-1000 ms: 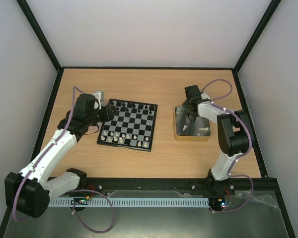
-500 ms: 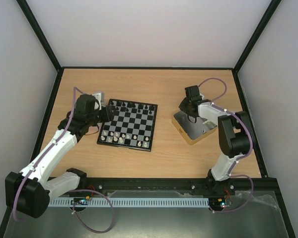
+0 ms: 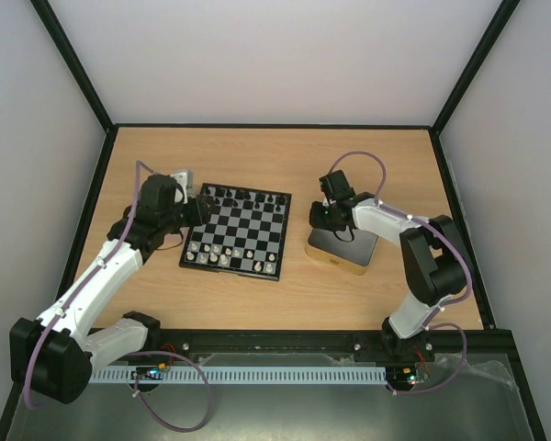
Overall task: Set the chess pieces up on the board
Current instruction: Adjust the storage box at the center of the board, then pick up the chess piece from the storage box.
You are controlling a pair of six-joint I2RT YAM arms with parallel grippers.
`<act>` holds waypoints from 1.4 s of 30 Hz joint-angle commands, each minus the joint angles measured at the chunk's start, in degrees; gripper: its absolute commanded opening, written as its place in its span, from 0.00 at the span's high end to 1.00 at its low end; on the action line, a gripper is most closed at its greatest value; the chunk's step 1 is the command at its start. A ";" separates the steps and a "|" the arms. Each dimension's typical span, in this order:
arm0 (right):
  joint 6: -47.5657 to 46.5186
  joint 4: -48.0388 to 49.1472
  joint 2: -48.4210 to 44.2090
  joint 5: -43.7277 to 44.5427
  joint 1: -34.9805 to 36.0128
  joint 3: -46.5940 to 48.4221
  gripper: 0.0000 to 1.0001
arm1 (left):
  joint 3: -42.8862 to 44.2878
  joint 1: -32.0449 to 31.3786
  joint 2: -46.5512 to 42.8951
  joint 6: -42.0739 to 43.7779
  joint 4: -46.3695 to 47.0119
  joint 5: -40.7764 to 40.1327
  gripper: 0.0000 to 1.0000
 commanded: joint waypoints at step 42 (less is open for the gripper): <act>9.34 6.02 -1.43 22.35 -9.68 -8.13 0.71 | -0.56 -0.16 0.53 -0.04 1.45 1.29 0.41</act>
